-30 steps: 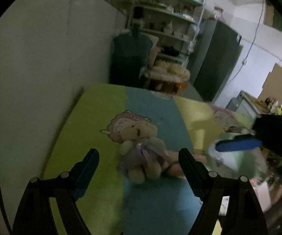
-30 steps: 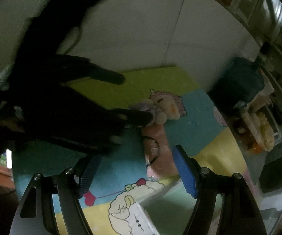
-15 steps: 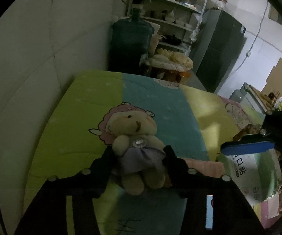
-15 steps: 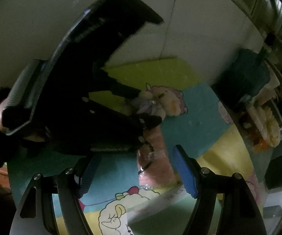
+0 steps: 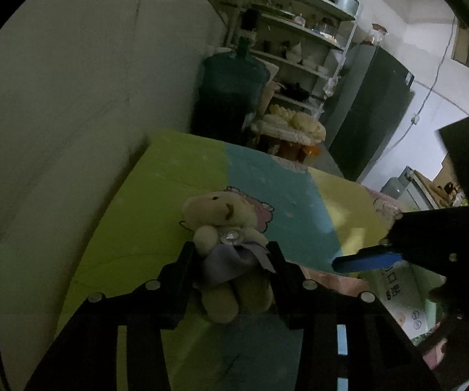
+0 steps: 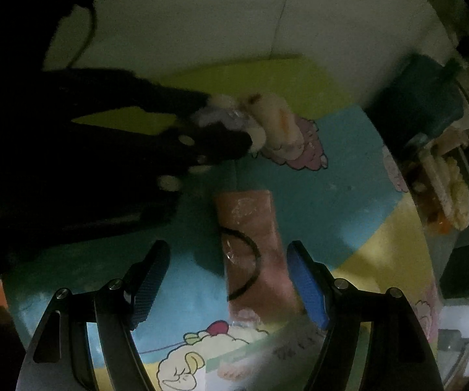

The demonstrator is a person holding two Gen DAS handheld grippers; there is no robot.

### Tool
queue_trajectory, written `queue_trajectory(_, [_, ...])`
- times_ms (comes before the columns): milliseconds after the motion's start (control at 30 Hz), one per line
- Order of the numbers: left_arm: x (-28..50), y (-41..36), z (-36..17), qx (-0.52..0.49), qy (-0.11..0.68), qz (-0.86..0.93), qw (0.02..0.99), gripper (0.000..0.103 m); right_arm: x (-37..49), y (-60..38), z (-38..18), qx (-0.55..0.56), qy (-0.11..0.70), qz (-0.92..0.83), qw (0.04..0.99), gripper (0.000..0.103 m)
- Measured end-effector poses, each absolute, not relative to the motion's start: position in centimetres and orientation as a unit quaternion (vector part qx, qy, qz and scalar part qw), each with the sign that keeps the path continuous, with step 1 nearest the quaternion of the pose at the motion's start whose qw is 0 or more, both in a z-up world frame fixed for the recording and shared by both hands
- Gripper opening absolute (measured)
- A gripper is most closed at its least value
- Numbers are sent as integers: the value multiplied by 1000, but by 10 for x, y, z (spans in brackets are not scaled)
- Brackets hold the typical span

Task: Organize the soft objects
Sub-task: 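Grasp the cream teddy bear with the left tool while the right tool grasps the pink bag, then carry the teddy bear and pink bag over the cardboard box with both tools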

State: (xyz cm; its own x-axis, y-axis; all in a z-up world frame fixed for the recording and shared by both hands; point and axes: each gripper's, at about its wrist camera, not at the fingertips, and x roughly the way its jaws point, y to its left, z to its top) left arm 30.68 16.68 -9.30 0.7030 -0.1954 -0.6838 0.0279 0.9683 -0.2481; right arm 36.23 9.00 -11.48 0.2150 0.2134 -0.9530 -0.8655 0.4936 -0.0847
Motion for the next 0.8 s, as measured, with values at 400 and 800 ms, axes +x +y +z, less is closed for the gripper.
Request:
queue_trajectory(400, [294, 174, -78, -105, 341, -43, 933, 43, 377, 96, -129, -317, 541, 367, 687, 39])
queue_trajectory(800, [277, 174, -65, -105, 313, -26, 944, 43, 367, 82, -114, -285, 523, 386, 704, 37])
